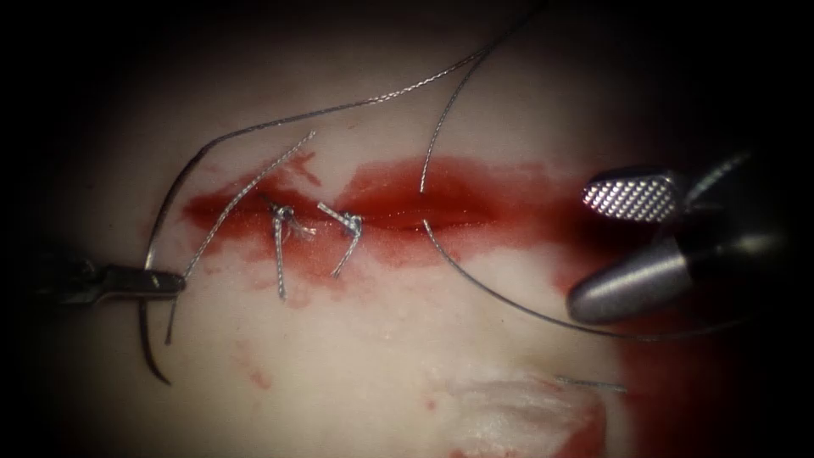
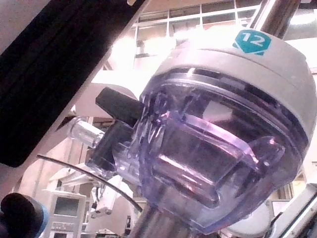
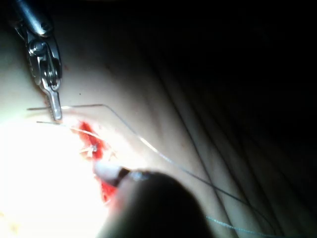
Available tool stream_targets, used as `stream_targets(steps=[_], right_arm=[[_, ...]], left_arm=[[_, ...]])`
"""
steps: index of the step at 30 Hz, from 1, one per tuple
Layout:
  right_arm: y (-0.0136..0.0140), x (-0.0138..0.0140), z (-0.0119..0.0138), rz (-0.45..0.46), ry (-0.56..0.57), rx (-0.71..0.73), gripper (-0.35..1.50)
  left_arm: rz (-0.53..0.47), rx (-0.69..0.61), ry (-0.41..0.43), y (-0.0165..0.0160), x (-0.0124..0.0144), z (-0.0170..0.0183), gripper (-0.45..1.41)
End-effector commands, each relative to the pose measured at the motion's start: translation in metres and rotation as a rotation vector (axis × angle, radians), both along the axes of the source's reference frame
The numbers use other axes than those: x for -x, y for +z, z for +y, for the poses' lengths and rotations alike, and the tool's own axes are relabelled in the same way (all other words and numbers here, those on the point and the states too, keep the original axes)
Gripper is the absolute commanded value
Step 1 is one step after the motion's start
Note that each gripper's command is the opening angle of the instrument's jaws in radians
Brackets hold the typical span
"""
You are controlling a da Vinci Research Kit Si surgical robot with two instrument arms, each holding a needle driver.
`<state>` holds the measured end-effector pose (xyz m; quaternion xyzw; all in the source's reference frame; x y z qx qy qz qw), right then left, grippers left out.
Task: Wound Closure
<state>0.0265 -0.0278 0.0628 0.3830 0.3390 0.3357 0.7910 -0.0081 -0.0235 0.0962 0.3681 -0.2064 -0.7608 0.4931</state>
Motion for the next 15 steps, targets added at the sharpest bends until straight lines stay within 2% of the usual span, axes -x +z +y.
stream_targets(steps=[1, 2, 6, 11, 13, 15], right_arm=[[-0.0002, -0.0013, 0.0013, -0.018, 0.025, -0.099, 1.23], [-0.0001, -0.0013, 0.0012, -0.052, 0.049, -0.195, 1.30], [0.0001, -0.0005, 0.0010, -0.046, 0.032, -0.200, 1.30], [0.0005, 0.0017, 0.0010, -0.005, -0.033, 0.120, 1.28], [0.0007, 0.0025, 0.0010, -0.032, -0.094, 0.232, 1.25], [0.0009, 0.0030, 0.0010, -0.081, -0.157, 0.275, 1.25]], left_arm=[[-0.003, 0.005, -0.003, -0.0003, 0.0006, 0.0011, -0.45], [-0.003, 0.005, -0.003, -0.0004, 0.0006, 0.0011, -0.45], [-0.004, 0.004, -0.002, -0.0004, 0.0005, 0.0011, -0.45], [-0.004, 0.004, -0.002, -0.0004, 0.0005, 0.0011, -0.45], [-0.004, 0.004, -0.002, -0.0004, 0.0005, 0.0011, -0.45], [-0.003, 0.004, -0.002, -0.0004, 0.0005, 0.0011, -0.45]])
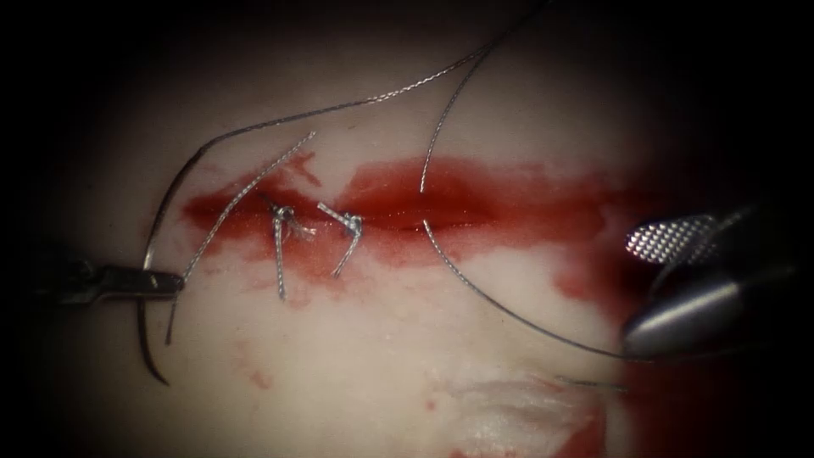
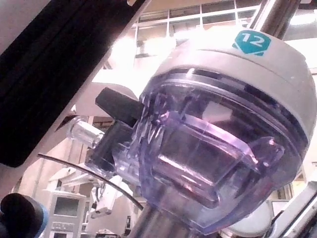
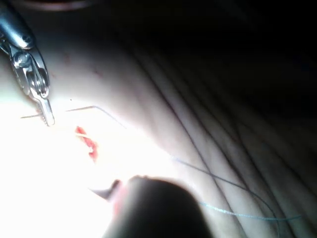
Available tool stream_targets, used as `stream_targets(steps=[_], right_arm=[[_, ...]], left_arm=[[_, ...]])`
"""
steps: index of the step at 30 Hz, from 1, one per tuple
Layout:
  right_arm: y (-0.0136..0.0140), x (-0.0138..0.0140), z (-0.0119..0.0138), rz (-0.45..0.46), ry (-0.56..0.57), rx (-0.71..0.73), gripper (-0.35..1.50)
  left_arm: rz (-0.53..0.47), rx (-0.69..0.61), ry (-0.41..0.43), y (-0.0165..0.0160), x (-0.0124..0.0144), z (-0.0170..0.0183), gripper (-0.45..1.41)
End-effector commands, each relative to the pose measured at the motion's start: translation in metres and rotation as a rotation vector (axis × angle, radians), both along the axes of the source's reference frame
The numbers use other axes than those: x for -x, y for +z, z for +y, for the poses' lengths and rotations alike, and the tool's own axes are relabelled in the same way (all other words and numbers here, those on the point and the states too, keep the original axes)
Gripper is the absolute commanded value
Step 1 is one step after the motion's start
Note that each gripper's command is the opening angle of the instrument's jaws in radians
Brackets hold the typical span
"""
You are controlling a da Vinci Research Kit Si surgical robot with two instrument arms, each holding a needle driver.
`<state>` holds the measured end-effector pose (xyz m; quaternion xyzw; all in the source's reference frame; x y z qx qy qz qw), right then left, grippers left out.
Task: Wound Closure
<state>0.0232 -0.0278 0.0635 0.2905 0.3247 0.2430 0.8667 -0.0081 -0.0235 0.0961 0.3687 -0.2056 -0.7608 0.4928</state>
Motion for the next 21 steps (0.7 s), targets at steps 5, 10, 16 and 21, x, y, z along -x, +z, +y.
stream_targets(steps=[5, 10, 16, 21], right_arm=[[0.0010, 0.0005, 0.0008, -0.251, -0.182, 0.066, 1.18], [0.0011, 0.0010, 0.0003, -0.502, -0.254, -0.008, 1.21], [-0.0009, -0.0007, 0.0019, -0.156, -0.038, -0.279, 1.21], [-0.0015, -0.0033, 0.0039, 0.259, 0.195, -0.348, 1.06]], left_arm=[[-0.003, 0.006, -0.003, -0.0003, 0.0006, 0.0011, -0.45], [-0.003, 0.006, -0.004, -0.0003, 0.0006, 0.0011, -0.45], [-0.003, 0.006, -0.004, -0.0003, 0.0007, 0.0010, -0.45], [-0.003, 0.006, -0.003, -0.0003, 0.0006, 0.0010, -0.45]])
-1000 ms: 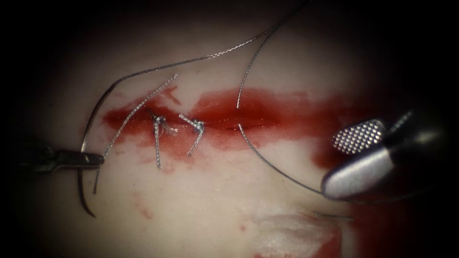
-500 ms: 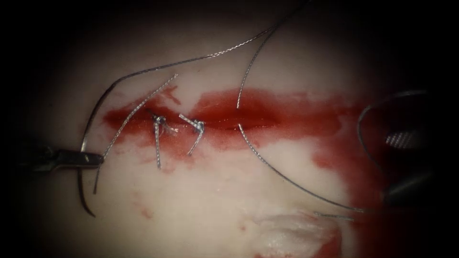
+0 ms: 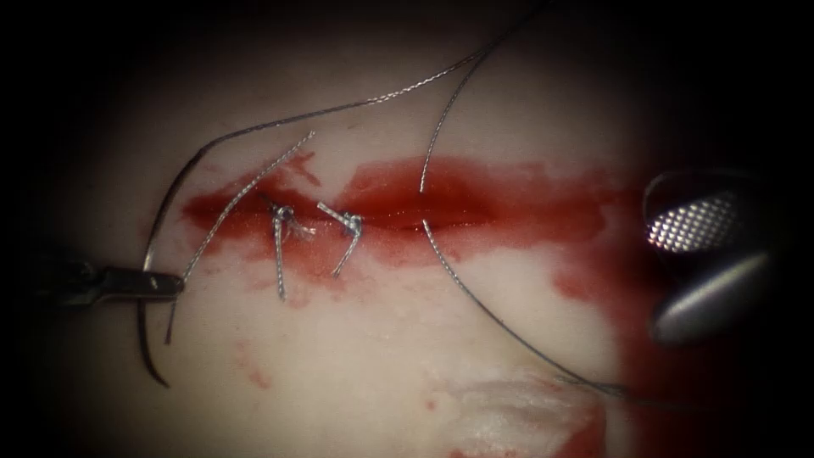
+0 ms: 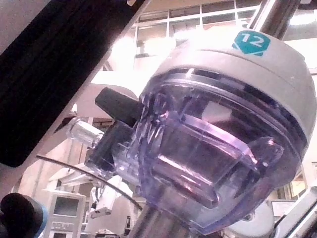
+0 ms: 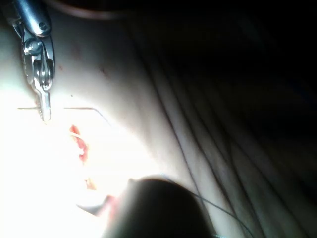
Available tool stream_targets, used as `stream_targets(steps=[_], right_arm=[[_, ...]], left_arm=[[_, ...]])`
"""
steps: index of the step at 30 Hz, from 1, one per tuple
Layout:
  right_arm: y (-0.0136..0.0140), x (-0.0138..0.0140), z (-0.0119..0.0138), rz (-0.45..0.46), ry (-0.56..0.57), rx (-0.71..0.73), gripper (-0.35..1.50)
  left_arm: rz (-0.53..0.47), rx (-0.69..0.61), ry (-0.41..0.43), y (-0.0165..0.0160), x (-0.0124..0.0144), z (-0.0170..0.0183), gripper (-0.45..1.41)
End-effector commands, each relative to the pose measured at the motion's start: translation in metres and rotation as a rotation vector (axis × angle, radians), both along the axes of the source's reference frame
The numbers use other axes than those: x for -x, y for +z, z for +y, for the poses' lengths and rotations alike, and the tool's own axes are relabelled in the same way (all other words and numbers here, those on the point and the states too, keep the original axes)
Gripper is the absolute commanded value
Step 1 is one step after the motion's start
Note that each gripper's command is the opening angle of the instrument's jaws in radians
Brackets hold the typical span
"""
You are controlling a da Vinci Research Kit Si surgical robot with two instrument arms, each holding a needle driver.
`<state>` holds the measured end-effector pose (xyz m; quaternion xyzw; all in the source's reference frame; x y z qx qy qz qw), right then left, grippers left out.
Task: Wound Closure
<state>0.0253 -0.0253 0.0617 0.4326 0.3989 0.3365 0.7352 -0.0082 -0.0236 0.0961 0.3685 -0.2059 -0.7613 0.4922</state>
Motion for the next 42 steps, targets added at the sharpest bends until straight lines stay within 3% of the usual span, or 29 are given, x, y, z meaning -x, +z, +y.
stream_targets(steps=[1, 3, 8, 14, 19, 26, 31, 32, 33, 34, 37, 42], right_arm=[[0.0005, -0.0017, 0.0015, 0.053, 0.064, 0.007, 1.06], [0.0012, -0.0028, 0.0015, 0.051, 0.132, 0.039, 1.06], [0.0046, -0.0059, 0.0002, -0.093, 0.157, 0.136, 1.00], [0.0113, -0.0098, -0.0026, -0.399, 0.122, 0.101, 0.98], [0.0176, -0.0103, -0.0055, -0.600, 0.027, 0.204, 0.94], [0.0227, -0.0101, -0.0054, -0.728, -0.013, 0.270, 0.91], [0.0246, -0.0105, -0.0048, -0.808, -0.033, 0.289, 0.59], [0.0249, -0.0105, -0.0048, -0.811, -0.034, 0.292, 0.37], [0.0249, -0.0104, -0.0049, -0.810, -0.035, 0.294, -0.06], [0.0249, -0.0102, -0.0050, -0.799, -0.045, 0.284, -0.35], [0.0242, -0.0092, -0.0052, -0.751, -0.064, 0.194, -0.35], [0.0225, -0.0069, -0.0055, -0.747, -0.079, 0.126, -0.35]], left_arm=[[-0.003, 0.006, -0.002, -0.0003, 0.0005, 0.0011, -0.45], [-0.003, 0.006, -0.002, -0.0003, 0.0005, 0.0011, -0.45], [-0.003, 0.006, -0.001, -0.0003, 0.0005, 0.0011, -0.45], [-0.003, 0.006, -0.001, -0.0003, 0.0005, 0.0011, -0.45], [-0.003, 0.006, -0.001, -0.0003, 0.0005, 0.0011, -0.45], [-0.003, 0.006, -0.002, -0.0003, 0.0006, 0.0012, -0.45], [-0.002, 0.007, -0.003, -0.0002, 0.0007, 0.0011, -0.45], [-0.002, 0.007, -0.004, -0.0002, 0.0007, 0.0011, -0.45], [-0.002, 0.007, -0.004, -0.0002, 0.0007, 0.0011, -0.45], [-0.002, 0.007, -0.004, -0.0002, 0.0007, 0.0011, -0.45], [-0.002, 0.007, -0.003, -0.0002, 0.0007, 0.0011, -0.45], [-0.002, 0.007, -0.003, -0.0002, 0.0007, 0.0011, -0.45]])
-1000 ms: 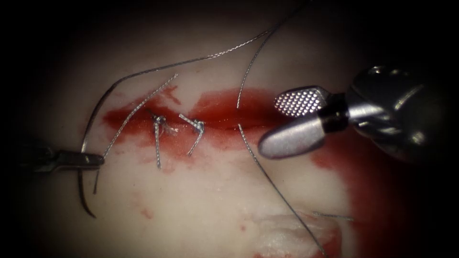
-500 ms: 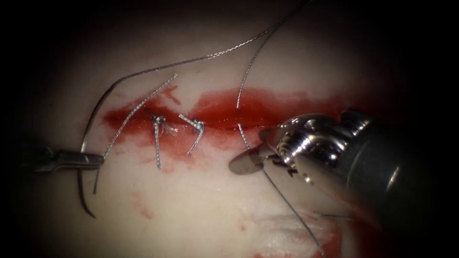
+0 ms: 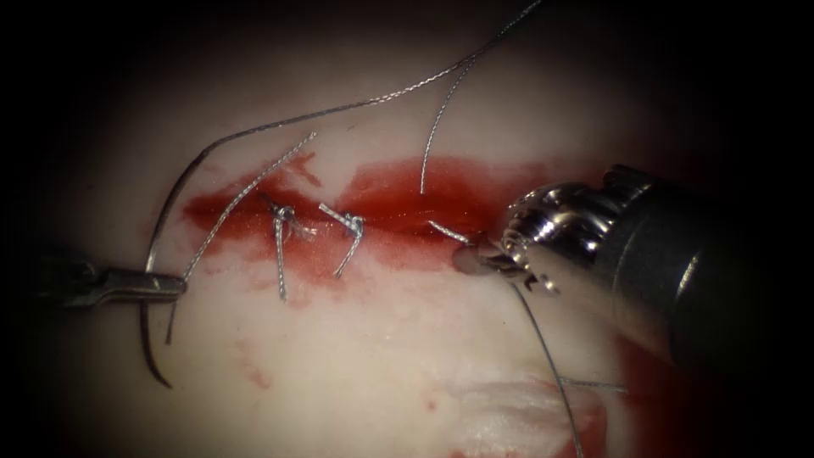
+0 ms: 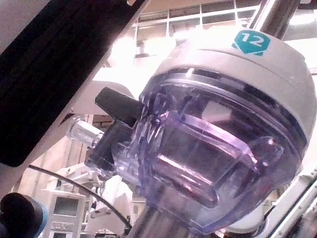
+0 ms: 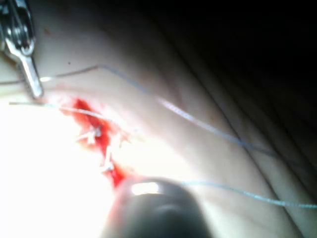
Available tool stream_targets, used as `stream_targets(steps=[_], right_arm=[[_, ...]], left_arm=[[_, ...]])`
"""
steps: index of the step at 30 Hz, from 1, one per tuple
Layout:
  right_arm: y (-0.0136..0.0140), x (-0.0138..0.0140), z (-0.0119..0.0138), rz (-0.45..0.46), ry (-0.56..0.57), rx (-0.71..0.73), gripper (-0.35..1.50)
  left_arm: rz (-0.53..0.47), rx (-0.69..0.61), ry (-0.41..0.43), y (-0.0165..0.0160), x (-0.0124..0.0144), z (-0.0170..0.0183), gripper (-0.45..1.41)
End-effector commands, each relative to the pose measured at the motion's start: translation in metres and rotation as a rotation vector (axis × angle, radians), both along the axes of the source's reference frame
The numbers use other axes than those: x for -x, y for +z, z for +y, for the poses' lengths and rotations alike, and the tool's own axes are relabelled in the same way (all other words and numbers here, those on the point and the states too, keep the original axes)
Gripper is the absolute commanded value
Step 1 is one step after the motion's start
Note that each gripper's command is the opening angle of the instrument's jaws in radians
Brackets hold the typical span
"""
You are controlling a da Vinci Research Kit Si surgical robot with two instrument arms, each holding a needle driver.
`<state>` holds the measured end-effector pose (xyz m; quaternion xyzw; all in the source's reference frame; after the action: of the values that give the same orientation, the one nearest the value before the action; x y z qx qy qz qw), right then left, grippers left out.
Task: Wound Closure
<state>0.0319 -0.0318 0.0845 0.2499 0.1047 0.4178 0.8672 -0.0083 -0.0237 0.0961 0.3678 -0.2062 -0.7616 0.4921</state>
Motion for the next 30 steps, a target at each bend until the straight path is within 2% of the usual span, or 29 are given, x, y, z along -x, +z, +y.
stream_targets(steps=[1, 5, 7, 8, 9, 18, 20, 22, 30], right_arm=[[-0.0007, 0.0002, 0.0011, -0.004, -0.003, -0.003, -0.35], [-0.0022, 0.0025, 0.0006, -0.040, -0.054, -0.065, -0.35], [-0.0034, 0.0053, -0.0007, -0.075, -0.119, -0.160, -0.35], [-0.0034, 0.0053, -0.0007, -0.075, -0.119, -0.160, -0.35], [-0.0038, 0.0065, -0.0014, -0.085, -0.153, -0.223, -0.35], [-0.0042, 0.0100, -0.0032, -0.154, -0.206, -0.359, -0.35], [-0.0043, 0.0119, -0.0038, -0.202, -0.234, -0.426, -0.35], [-0.0043, 0.0134, -0.0043, -0.216, -0.237, -0.394, -0.35], [-0.0040, 0.0121, -0.0028, -0.207, -0.246, -0.370, -0.35]], left_arm=[[-0.003, 0.006, -0.002, -0.0003, 0.0005, 0.0011, -0.45], [-0.003, 0.006, -0.002, -0.0003, 0.0005, 0.0011, -0.45], [-0.004, 0.005, -0.001, -0.0003, 0.0005, 0.0012, -0.45], [-0.004, 0.005, -0.001, -0.0003, 0.0005, 0.0012, -0.45], [-0.004, 0.005, -0.001, -0.0003, 0.0005, 0.0012, -0.45], [-0.004, 0.005, -0.001, -0.0003, 0.0005, 0.0012, -0.45], [-0.004, 0.005, 0.000, -0.0004, 0.0004, 0.0012, -0.45], [-0.004, 0.005, 0.000, -0.0004, 0.0004, 0.0012, -0.45], [-0.004, 0.004, 0.000, -0.0004, 0.0004, 0.0012, -0.45]])
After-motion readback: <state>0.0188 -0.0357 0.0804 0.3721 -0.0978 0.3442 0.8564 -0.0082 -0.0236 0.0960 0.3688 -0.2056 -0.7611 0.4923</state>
